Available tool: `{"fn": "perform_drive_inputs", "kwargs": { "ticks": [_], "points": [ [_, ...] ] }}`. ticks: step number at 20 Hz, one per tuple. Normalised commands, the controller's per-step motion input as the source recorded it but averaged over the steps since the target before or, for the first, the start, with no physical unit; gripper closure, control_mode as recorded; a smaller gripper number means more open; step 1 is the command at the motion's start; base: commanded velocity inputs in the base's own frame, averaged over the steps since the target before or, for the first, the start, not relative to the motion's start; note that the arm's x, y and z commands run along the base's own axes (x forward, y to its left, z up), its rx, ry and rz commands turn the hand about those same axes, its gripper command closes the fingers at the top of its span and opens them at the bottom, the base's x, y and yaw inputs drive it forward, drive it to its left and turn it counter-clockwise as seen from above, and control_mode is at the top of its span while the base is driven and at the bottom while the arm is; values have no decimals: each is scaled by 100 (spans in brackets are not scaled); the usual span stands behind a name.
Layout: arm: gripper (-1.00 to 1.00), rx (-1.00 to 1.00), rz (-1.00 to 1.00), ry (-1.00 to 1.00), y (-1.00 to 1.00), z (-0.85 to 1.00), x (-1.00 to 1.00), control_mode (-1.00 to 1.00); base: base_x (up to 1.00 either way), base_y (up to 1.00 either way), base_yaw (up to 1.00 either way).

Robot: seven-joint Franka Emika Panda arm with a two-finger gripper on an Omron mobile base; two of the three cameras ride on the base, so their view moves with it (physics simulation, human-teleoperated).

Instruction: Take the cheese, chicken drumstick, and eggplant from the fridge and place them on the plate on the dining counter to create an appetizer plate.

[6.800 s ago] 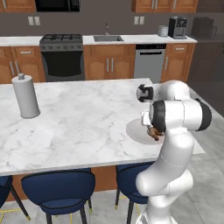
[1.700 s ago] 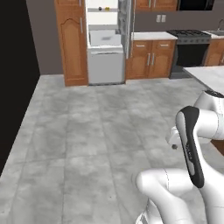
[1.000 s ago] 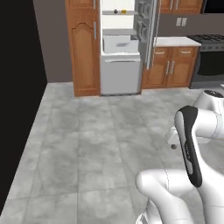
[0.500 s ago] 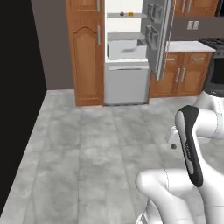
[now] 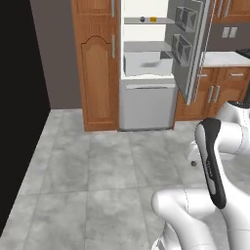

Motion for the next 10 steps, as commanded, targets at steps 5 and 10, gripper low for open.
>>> {"fn": "perform_drive_inputs", "kwargs": {
  "ticks": [5,10],
  "points": [
    [-100,0,0,0,0,0,0,100,100,-71,5],
    [-100,0,0,0,0,0,0,100,100,-70,6]
  ]
}}
